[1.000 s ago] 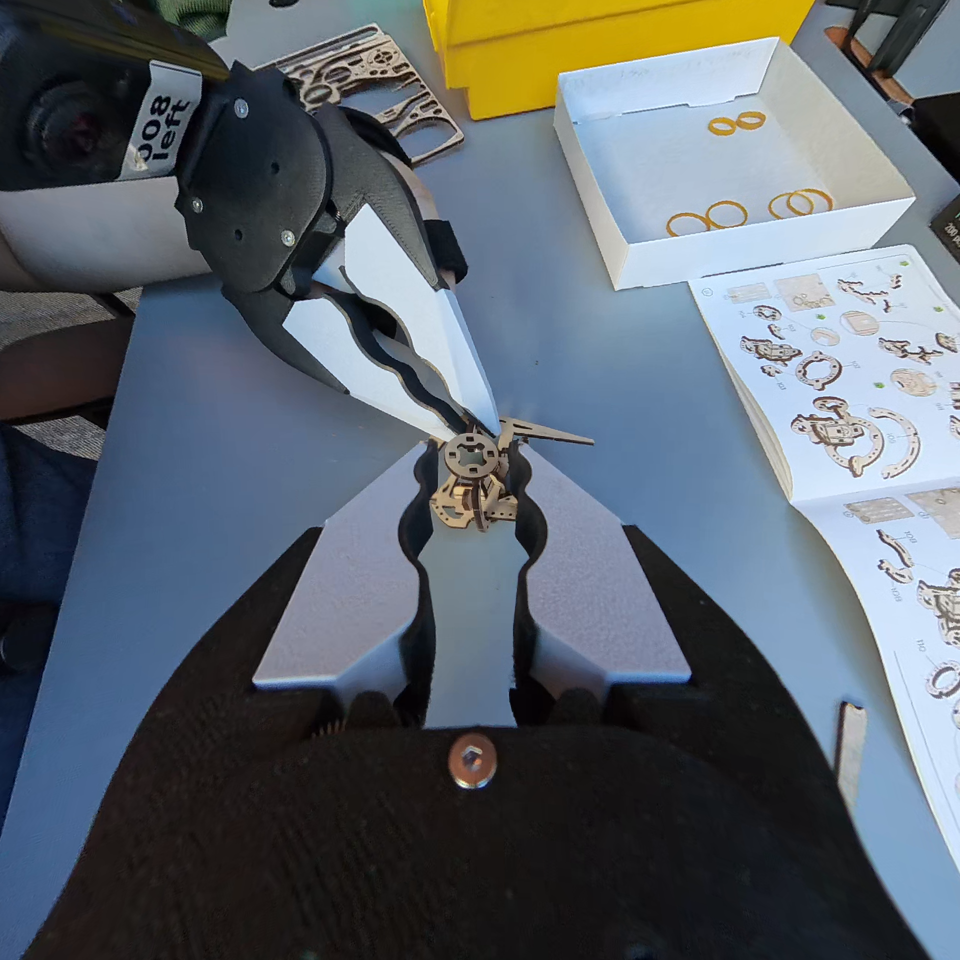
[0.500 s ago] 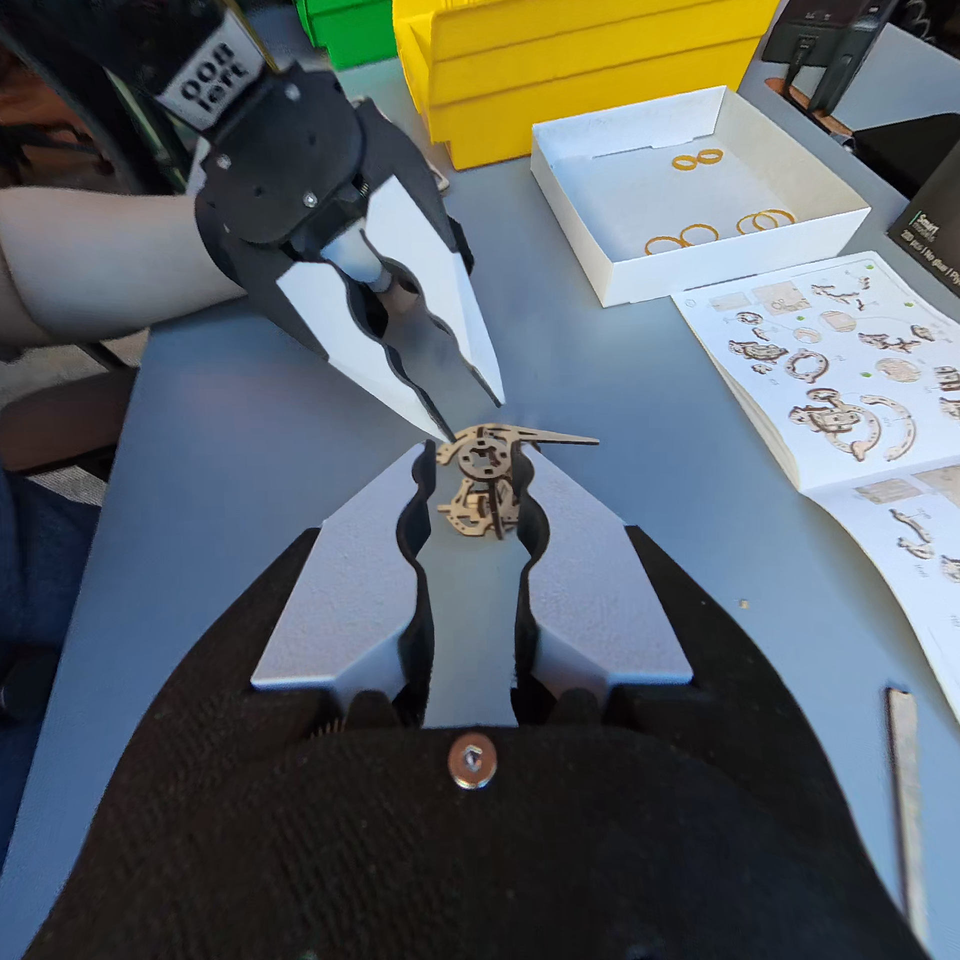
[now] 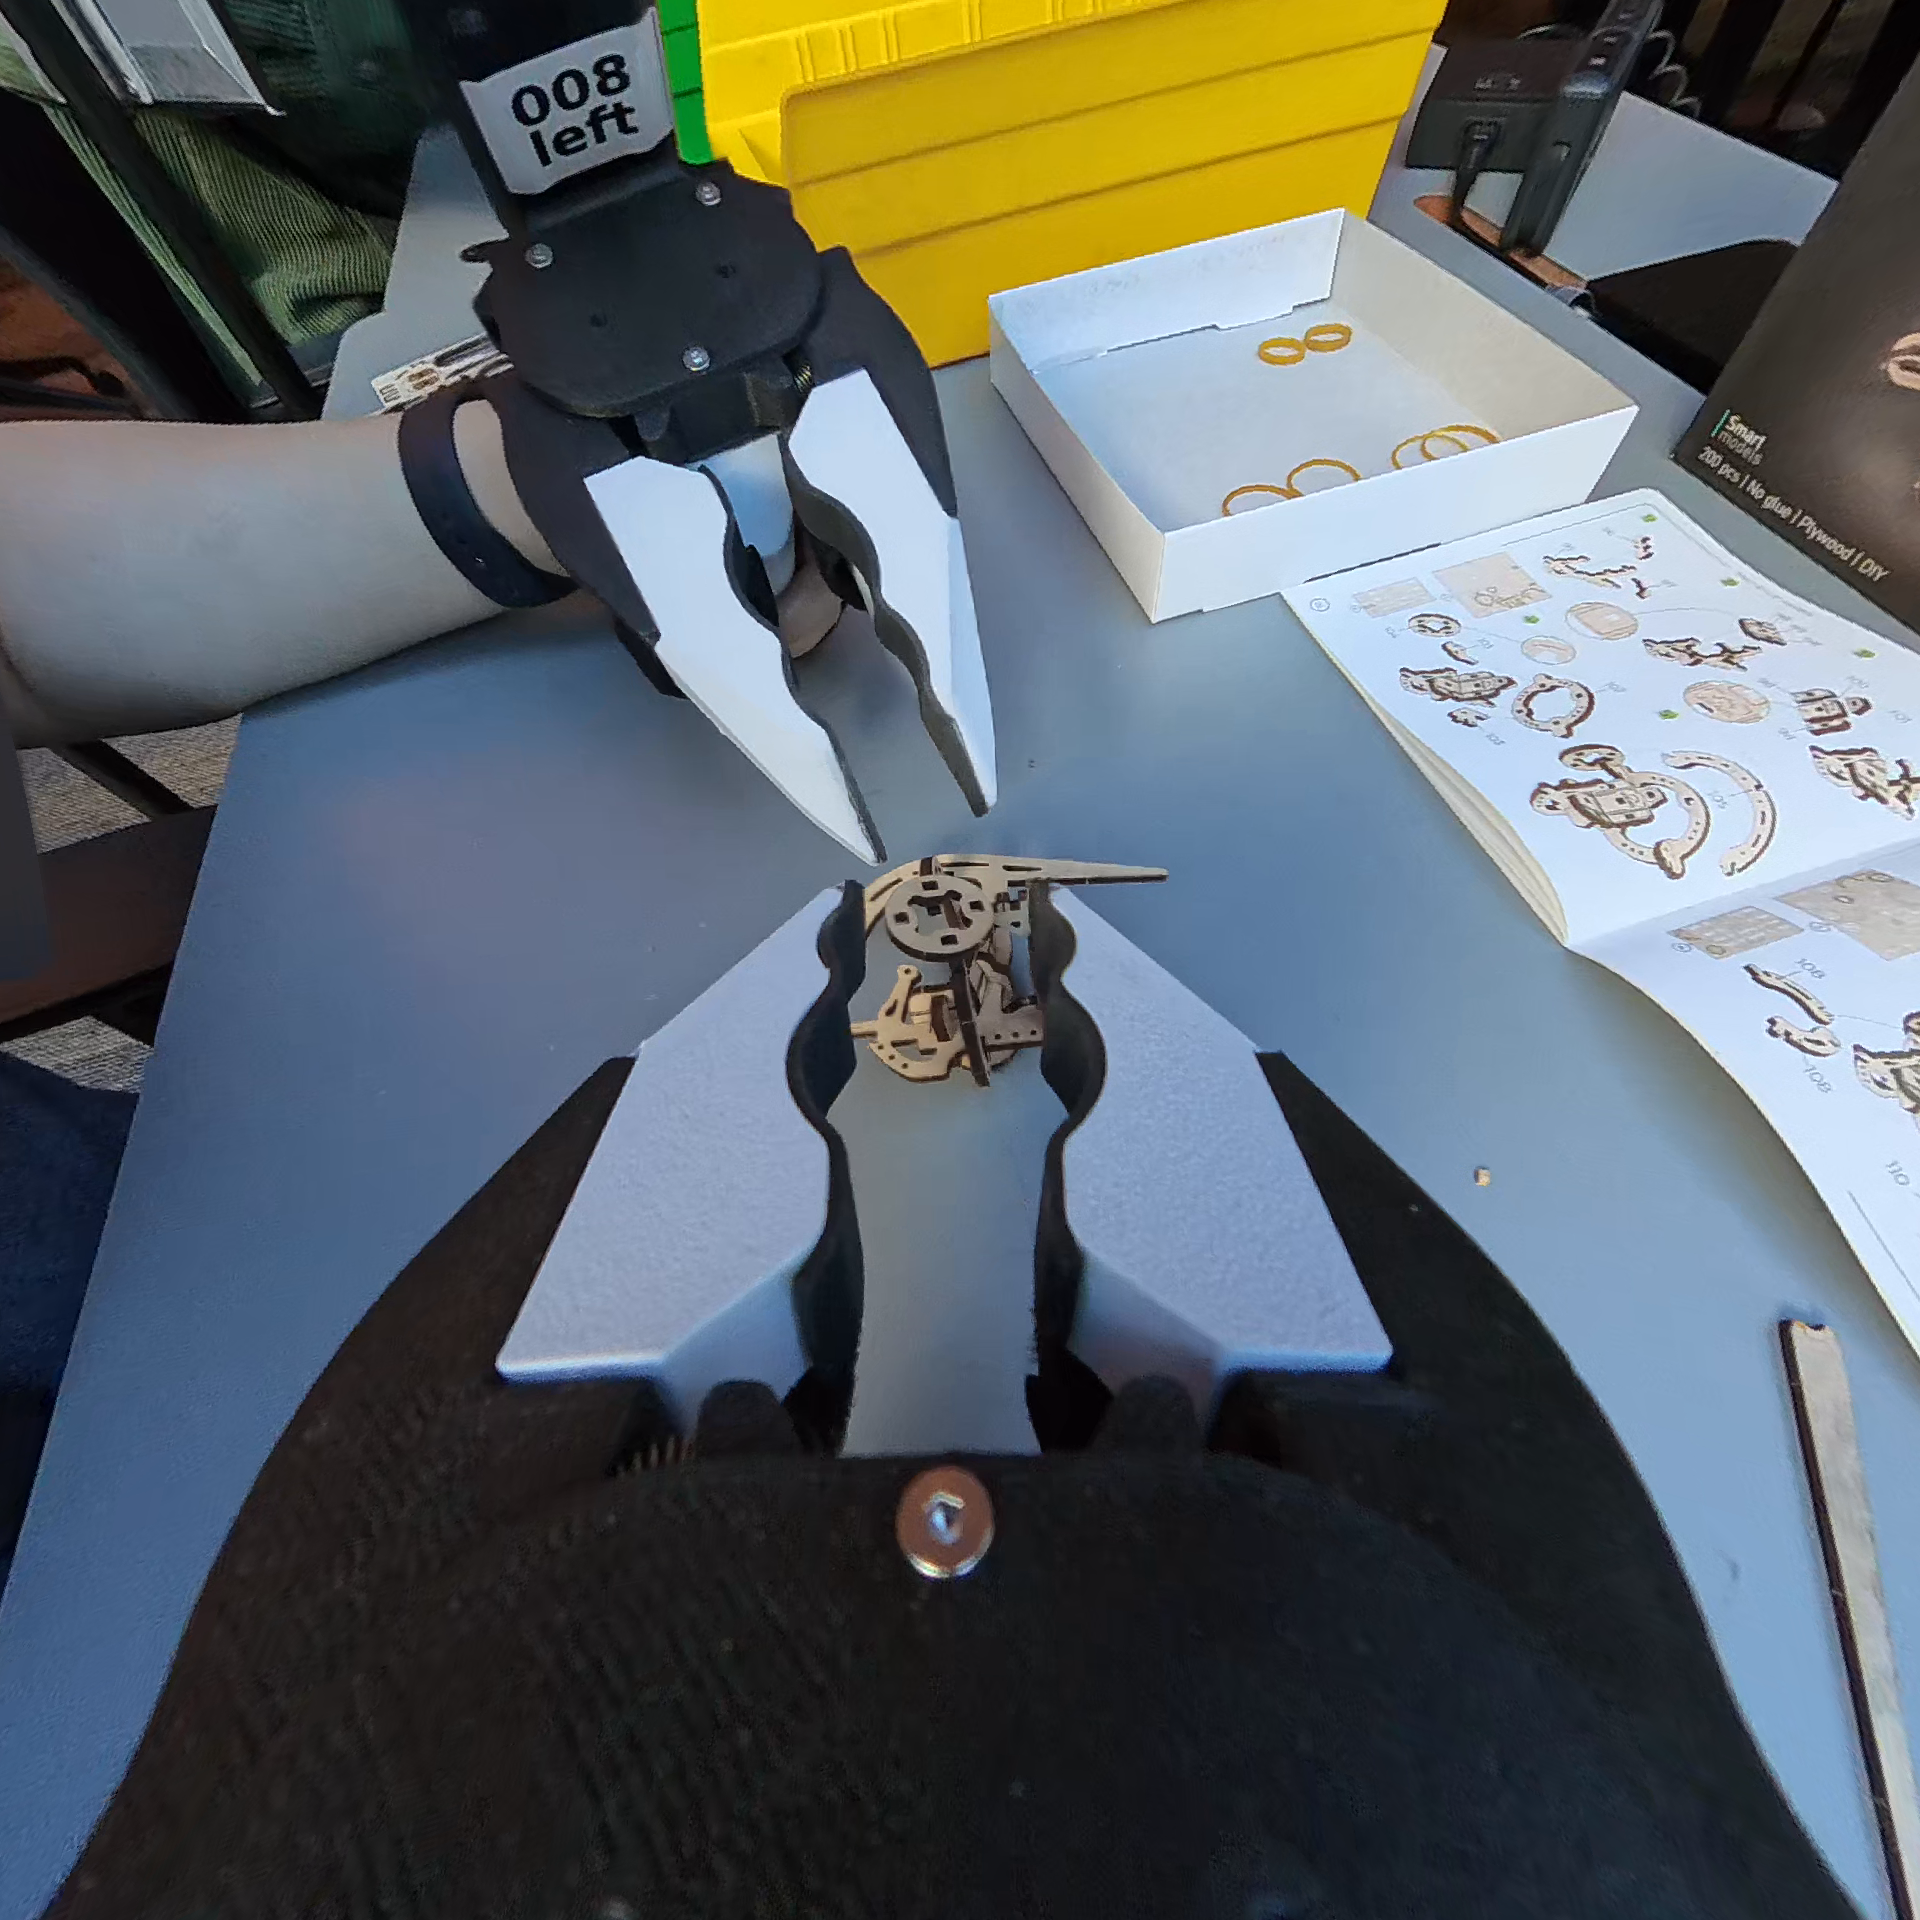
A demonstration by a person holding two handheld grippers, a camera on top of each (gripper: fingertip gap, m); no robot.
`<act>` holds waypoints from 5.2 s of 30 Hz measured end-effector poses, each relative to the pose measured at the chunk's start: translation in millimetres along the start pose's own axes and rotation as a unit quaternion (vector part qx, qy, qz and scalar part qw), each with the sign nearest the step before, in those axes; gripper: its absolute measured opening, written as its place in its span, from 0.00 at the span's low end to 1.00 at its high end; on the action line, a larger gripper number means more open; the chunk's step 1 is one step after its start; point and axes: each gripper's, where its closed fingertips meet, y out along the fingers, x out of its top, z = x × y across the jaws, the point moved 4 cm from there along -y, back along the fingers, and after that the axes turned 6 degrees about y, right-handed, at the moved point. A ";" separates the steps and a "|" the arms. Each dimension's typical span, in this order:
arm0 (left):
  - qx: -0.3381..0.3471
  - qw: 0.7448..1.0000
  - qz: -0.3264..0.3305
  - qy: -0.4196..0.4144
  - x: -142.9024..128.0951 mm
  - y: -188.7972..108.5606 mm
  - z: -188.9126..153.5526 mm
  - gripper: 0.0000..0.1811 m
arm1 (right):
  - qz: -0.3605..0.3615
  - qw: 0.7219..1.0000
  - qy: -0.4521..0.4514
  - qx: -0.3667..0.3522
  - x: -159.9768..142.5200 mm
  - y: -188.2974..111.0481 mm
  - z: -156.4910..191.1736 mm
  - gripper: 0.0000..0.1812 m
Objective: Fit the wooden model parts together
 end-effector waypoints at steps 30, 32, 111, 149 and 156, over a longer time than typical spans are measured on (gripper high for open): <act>-0.004 0.999 -0.025 -0.029 5.1 -0.3 -0.2 0.23 | -0.014 0.996 -0.078 0.038 -12.6 -12.5 -7.7 0.22; -0.006 0.999 -0.024 -0.035 6.3 3.4 -0.5 0.24 | -0.022 0.995 -0.079 0.049 -15.0 -11.9 -9.5 0.23; -0.067 0.996 -0.012 -0.057 7.4 20.6 2.5 0.24 | -0.015 0.994 -0.040 0.100 -21.9 -0.9 -18.4 0.15; -0.094 0.995 0.031 0.002 -2.8 17.5 7.0 0.20 | -0.006 0.994 -0.046 0.096 -23.4 0.0 -20.2 0.15; -0.094 0.995 0.033 -0.002 -4.9 18.3 8.1 0.18 | -0.004 0.994 -0.047 0.095 -23.4 0.7 -20.0 0.15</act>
